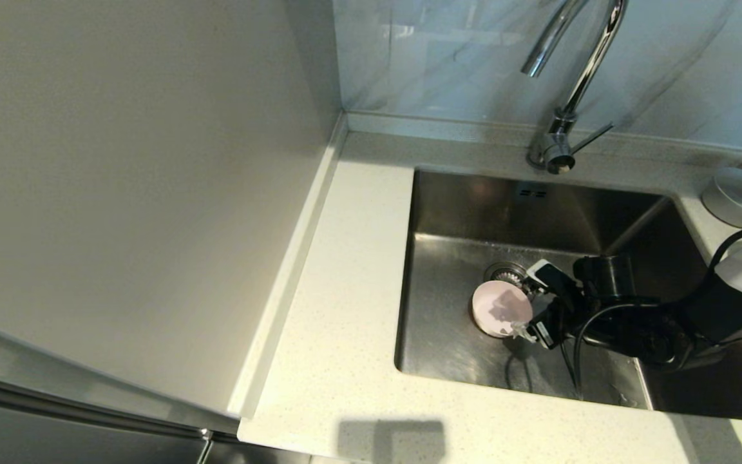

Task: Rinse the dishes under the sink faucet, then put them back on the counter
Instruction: Place the bowl on the table

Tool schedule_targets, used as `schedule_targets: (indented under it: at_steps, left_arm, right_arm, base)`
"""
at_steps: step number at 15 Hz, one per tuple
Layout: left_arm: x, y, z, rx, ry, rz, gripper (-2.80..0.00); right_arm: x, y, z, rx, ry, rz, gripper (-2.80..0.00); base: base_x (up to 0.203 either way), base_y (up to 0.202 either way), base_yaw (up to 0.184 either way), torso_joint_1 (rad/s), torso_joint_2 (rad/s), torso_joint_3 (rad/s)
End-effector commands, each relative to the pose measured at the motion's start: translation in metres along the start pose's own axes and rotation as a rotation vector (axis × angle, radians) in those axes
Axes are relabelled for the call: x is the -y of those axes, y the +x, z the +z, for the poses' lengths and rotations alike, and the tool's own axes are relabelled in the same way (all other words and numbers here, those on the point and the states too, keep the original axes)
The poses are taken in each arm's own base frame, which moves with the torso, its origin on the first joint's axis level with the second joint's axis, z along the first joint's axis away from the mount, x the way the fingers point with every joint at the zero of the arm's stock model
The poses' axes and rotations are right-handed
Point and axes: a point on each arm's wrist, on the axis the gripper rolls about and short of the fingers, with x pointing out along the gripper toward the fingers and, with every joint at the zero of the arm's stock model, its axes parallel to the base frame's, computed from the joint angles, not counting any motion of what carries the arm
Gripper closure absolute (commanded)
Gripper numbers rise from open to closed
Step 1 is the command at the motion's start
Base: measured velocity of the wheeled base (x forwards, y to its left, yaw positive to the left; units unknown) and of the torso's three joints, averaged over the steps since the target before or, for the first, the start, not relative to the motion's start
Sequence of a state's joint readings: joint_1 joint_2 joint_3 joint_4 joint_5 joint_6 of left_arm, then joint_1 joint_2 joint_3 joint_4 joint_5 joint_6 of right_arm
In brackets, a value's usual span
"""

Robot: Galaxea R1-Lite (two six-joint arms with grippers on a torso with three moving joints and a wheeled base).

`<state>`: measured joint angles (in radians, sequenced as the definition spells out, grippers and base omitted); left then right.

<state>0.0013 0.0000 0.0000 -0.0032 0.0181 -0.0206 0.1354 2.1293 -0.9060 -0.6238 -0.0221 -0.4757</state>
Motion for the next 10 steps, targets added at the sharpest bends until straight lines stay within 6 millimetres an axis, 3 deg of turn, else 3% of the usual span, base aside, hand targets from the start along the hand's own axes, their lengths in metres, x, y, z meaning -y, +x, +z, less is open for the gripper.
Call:
schedule_targets:
  at_steps: [1, 6, 10]
  left_arm:
    - [0.000, 0.000, 0.000, 0.003, -0.001, 0.001, 0.00]
    - [0.000, 0.000, 0.000, 0.003, -0.001, -0.001, 0.00]
    - [0.000, 0.000, 0.000, 0.003, -0.001, 0.001, 0.00]
  right_arm:
    - [-0.003, 0.012, -0.002, -0.006, -0.005, 0.000, -2.80]
    - [0.001, 0.040, 0.008, 0.044, 0.009, -0.084, -2.80]
    - [0.000, 0.049, 0.006, 0.028, 0.011, -0.104, -2.80]
  base:
    - [0.000, 0.000, 0.000, 0.000, 0.00, 0.000]
    - [0.000, 0.000, 0.000, 0.000, 0.00, 0.000]
    - [0.000, 0.000, 0.000, 0.000, 0.00, 0.000]
